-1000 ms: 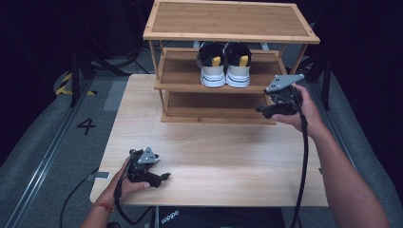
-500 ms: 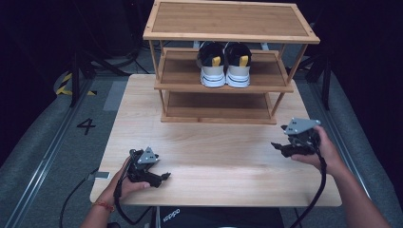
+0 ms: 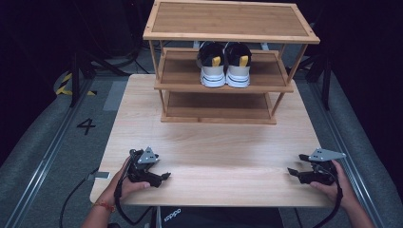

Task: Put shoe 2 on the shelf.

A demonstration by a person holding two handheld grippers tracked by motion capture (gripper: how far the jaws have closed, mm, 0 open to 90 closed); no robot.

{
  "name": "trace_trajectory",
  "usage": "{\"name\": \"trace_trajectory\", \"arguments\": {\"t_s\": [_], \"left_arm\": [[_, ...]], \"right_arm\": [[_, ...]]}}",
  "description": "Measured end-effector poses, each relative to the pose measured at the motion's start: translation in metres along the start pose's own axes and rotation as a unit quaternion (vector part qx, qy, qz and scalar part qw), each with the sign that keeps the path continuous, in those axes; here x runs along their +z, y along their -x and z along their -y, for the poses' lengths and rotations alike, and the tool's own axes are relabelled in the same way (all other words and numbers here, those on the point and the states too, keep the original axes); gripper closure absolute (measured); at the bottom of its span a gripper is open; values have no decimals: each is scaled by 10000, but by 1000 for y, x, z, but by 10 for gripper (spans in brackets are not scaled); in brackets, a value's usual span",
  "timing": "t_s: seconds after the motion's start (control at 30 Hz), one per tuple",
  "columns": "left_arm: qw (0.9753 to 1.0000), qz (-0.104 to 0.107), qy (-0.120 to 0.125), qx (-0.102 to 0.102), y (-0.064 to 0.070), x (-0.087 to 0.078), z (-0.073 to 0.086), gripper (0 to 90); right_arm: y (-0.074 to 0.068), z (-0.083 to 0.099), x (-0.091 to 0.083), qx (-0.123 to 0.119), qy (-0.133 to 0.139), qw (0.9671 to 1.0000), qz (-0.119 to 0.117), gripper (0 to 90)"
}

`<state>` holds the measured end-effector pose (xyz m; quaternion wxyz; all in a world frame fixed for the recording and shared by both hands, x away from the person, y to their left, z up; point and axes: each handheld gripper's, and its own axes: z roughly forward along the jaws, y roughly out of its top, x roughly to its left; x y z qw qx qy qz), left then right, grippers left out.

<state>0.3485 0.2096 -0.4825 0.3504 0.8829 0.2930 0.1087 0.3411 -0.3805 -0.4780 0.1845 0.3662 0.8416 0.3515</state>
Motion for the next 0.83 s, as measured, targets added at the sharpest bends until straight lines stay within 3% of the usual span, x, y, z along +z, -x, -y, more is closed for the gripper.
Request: {"name": "trace_trajectory", "arguments": {"t_s": [0.13,0.23,0.83], "left_arm": [[10000,23,-11,25,-1,0,0,141],[10000,20,-1,33,-1,0,0,141],[10000,23,-1,27,-1,0,0,140]], "right_arm": [[1,11,0,283,112,9995,-69,206],[2,13,0,420,107,9991,24,192],[1,12,1,456,93,9989,64,176]]}}
